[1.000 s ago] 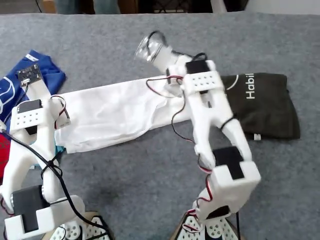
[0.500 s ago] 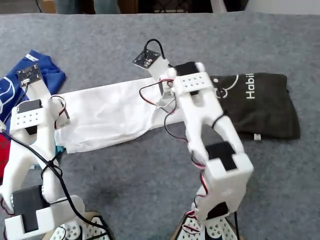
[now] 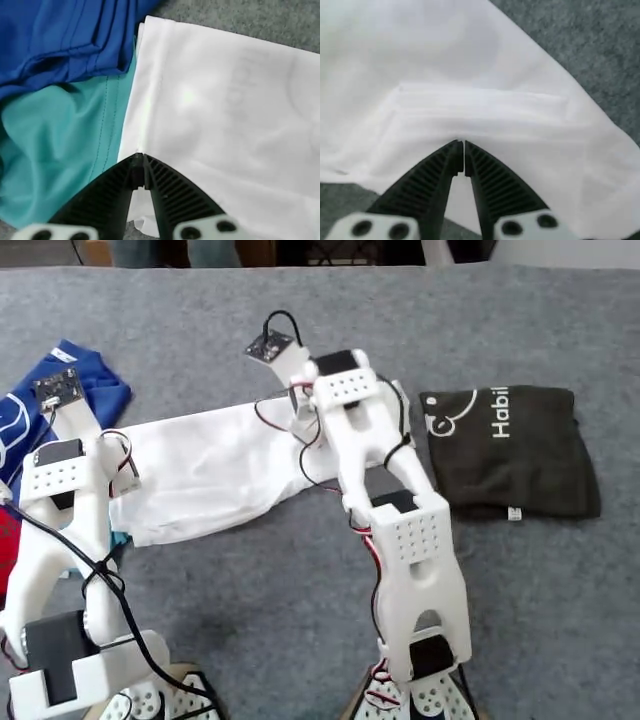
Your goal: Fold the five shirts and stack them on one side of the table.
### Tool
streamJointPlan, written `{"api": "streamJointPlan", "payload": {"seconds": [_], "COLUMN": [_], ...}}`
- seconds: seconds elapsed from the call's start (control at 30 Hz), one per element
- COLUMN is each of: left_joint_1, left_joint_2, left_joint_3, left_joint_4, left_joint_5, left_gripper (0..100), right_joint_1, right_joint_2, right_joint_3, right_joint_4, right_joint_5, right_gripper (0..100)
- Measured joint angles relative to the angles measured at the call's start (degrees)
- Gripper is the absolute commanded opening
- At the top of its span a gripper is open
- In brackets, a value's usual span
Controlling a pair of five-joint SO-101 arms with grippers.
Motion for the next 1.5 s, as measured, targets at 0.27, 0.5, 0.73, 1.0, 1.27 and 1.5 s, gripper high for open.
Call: {"api": "streamJointPlan", "payload": {"seconds": [0.27,0.5,0.73,1.0,1.27,1.5], "left_joint_1": [0.0,-5.1,-20.1,-22.6,-24.8,-36.7], "left_joint_2": [0.0,7.6,18.3,28.8,40.3,44.0], "left_joint_3": [-1.3,-7.3,-13.7,-20.4,-35.8,-56.1], "left_joint_4": [3.7,10.7,10.9,11.0,11.8,18.3], "left_joint_5": [1.3,4.9,-2.7,-5.4,-4.2,3.2], "left_gripper": [28,25,25,19,3,3], "right_joint_1": [6.1,8.4,8.1,8.0,7.8,7.8], "right_joint_2": [-0.1,-2.6,-13.8,-20.7,-24.5,-24.5], "right_joint_3": [-20.4,-20.1,-6.9,2.7,3.2,3.2], "right_joint_4": [17.1,18.0,18.0,18.0,18.0,18.0], "right_joint_5": [0.0,0.0,0.0,0.0,0.0,0.0], "right_gripper": [1.5,1.5,1.5,1.5,1.5,1.5]}}
